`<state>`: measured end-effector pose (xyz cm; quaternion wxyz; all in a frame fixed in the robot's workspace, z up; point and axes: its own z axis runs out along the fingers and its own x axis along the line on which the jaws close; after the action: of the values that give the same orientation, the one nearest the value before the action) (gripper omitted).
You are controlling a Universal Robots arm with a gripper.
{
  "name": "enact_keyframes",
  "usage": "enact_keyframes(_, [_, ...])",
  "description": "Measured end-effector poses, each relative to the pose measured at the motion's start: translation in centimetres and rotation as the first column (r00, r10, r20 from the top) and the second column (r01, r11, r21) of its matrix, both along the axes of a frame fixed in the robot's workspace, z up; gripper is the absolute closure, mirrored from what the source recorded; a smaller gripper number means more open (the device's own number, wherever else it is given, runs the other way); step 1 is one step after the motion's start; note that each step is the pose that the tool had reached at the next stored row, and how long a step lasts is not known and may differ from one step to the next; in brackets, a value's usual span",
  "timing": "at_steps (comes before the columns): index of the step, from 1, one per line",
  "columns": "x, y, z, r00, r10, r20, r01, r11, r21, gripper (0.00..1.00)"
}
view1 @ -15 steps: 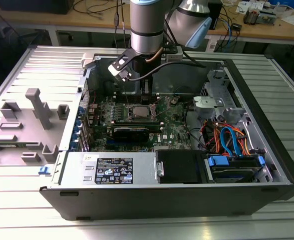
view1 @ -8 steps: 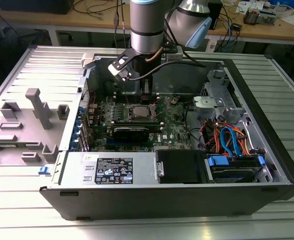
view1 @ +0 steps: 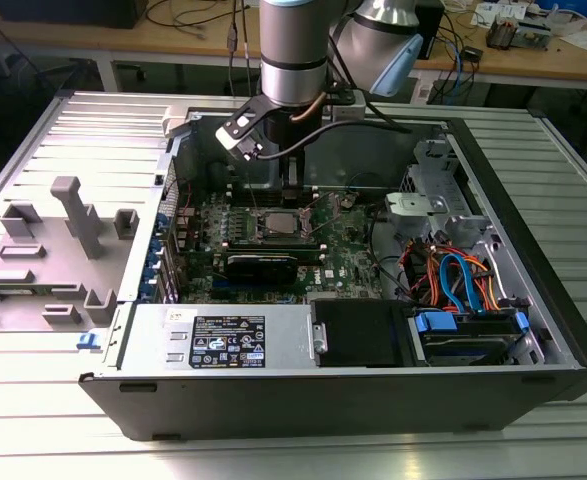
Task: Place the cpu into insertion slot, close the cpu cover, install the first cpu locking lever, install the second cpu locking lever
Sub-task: 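Close the cpu cover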
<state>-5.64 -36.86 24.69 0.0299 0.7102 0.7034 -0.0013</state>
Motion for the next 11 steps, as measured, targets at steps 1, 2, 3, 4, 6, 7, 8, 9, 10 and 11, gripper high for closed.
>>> enact_keyframes(1, [0.0, 0.0, 0.01, 1.0, 0.0, -0.0001, 0.0, 1.0, -0.0001, 0.89])
enact_keyframes(2, [0.0, 0.0, 0.02, 1.0, 0.0, -0.0001, 0.0, 1.0, -0.0001, 0.89])
enact_keyframes(3, [0.0, 0.0, 0.02, 1.0, 0.0, -0.0001, 0.0, 1.0, -0.0001, 0.89])
enact_keyframes(4, [0.0, 0.0, 0.03, 1.0, 0.0, -0.0001, 0.0, 1.0, -0.0001, 0.89])
enact_keyframes(6, [0.0, 0.0, 0.04, 1.0, 0.0, -0.0001, 0.0, 1.0, -0.0001, 0.89])
enact_keyframes(7, [0.0, 0.0, 0.07, 1.0, 0.0, -0.0003, 0.0, 1.0, -0.0003, 0.89])
enact_keyframes(8, [0.0, 0.0, 0.08, 1.0, 0.0, -0.0002, 0.0, 1.0, -0.0002, 0.89])
enact_keyframes(9, [0.0, 0.0, 0.09, 1.0, 0.0, -0.0001, 0.0, 1.0, 0.0, 0.89])
enact_keyframes(10, [0.0, 0.0, 0.11, 1.0, 0.0, -0.0001, 0.0, 1.0, -0.0001, 0.89])
enact_keyframes(11, [0.0, 0.0, 0.14, 1.0, 0.0, -0.0002, 0.0, 1.0, -0.0002, 0.89])
